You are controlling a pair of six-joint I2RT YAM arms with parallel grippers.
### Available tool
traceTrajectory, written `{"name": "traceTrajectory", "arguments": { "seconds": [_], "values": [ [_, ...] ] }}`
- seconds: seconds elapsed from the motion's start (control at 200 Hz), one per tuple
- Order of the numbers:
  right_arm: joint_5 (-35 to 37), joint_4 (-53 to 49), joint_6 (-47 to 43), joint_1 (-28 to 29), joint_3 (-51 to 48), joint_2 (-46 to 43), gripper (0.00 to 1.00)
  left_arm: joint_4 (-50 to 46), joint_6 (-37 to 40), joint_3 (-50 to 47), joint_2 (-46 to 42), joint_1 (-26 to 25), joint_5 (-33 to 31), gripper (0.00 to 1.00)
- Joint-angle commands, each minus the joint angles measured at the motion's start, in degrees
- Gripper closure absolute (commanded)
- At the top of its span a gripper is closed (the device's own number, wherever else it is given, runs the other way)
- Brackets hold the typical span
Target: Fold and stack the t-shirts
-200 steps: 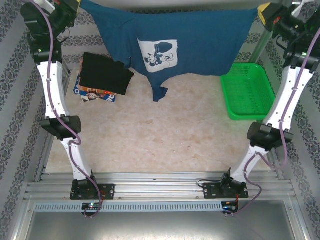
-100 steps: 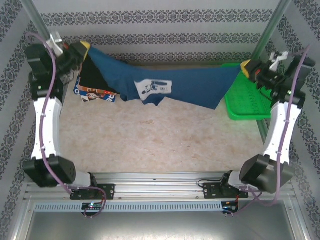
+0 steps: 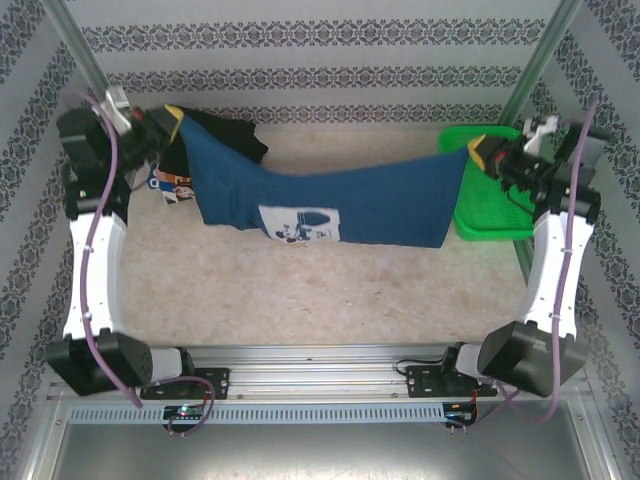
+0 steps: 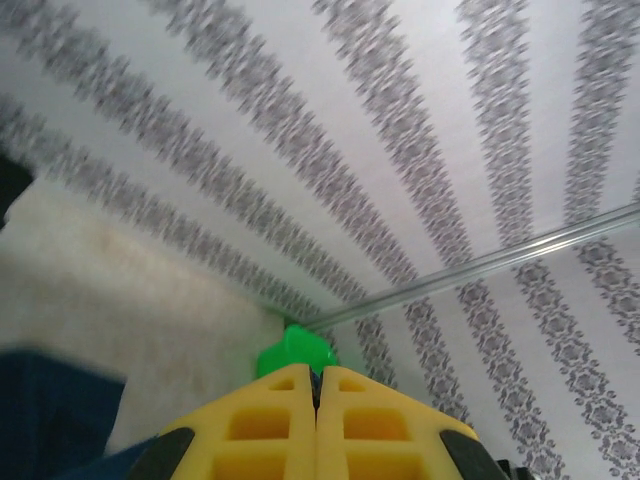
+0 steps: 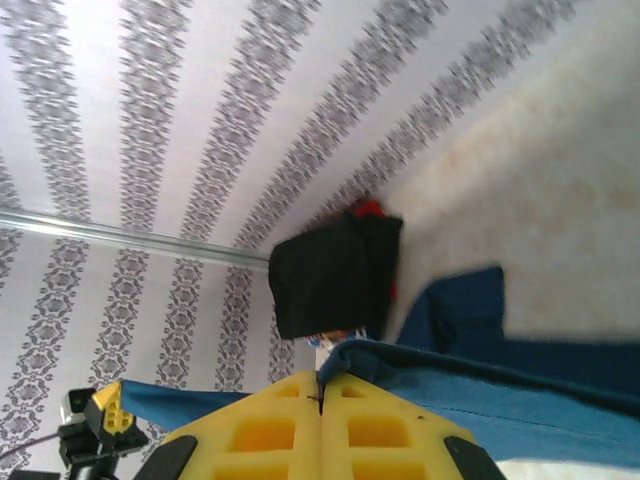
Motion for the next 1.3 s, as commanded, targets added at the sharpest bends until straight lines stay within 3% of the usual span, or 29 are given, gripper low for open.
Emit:
{"name": "traceTrajectory", "arguments": {
  "seconds": [0.0, 0.19, 0.35, 0.43, 0.48, 0.535, 0.605, 0.674, 0.779, 0.924, 1.054, 1.114, 1.184, 1.214, 1.264, 1.294],
  "values": [
    [0.0, 9.1, 4.9, 1.6, 9.9, 4.4, 1.00, 7.9, -1.2, 12.0, 7.3, -1.3, -1.3, 1.00],
    [0.6, 17.7, 11.8, 4.1, 26.1, 16.6, 1.00, 11.7, -6.9, 34.3, 24.7, -4.8, -2.6, 1.00],
    [0.1, 26.8, 20.6, 5.1, 43.6, 28.0, 1.00, 3.5, -11.7, 70.3, 45.5, -6.8, -4.2, 1.00],
    [0.4, 28.7, 25.1, 5.1, 57.0, 35.4, 1.00, 11.4, -20.3, 79.2, 52.8, -6.4, -7.6, 1.00],
    [0.8, 28.6, 28.0, 5.0, 68.3, 41.1, 1.00, 14.9, -22.9, 78.5, 53.4, -6.0, -10.0, 1.00],
    [2.2, 29.6, 32.5, 4.3, 81.3, 48.2, 1.00, 13.8, -19.8, 78.4, 52.6, -5.5, -11.8, 1.00],
    [5.5, 40.1, 43.3, 2.5, 89.3, 54.2, 1.00, 15.7, -18.8, 75.8, 50.5, -4.3, -13.4, 1.00],
    [8.1, 48.7, 50.5, 0.4, 88.8, 55.5, 1.00, 20.1, -21.9, 75.5, 50.2, -2.4, -14.2, 1.00],
    [5.6, 48.9, 50.6, -1.6, 88.2, 54.1, 1.00, 22.6, -24.5, 76.3, 49.7, 0.8, -12.4, 1.00],
    [-3.4, 49.0, 50.2, -3.5, 82.5, 50.0, 1.00, 21.7, -23.0, 74.8, 46.6, 3.6, -6.5, 1.00],
    [-13.5, 47.4, 48.1, -3.2, 72.0, 45.3, 1.00, 21.6, -20.4, 67.7, 41.8, 3.9, 1.6, 1.00],
    [-16.3, 44.4, 42.7, -3.0, 59.3, 39.4, 1.00, 23.7, -18.8, 56.7, 36.2, 3.9, 4.9, 1.00],
    [-15.1, 38.3, 34.5, -4.2, 39.3, 30.6, 1.00, 26.0, -13.8, 34.3, 25.5, 4.3, 4.3, 1.00],
    [-14.9, 28.1, 25.8, -4.5, 34.3, 27.7, 1.00, 25.1, -10.8, 26.2, 21.2, 4.7, 4.1, 1.00],
    [-9.4, -0.5, 1.1, -4.3, 32.3, 24.2, 1.00, 23.5, -7.3, 13.7, 14.8, 5.5, 4.8, 1.00],
    [-6.3, -11.1, -8.7, -3.4, 31.2, 22.6, 1.00, 24.2, -6.7, 6.7, 11.3, 6.1, 5.2, 1.00]
  ]
}}
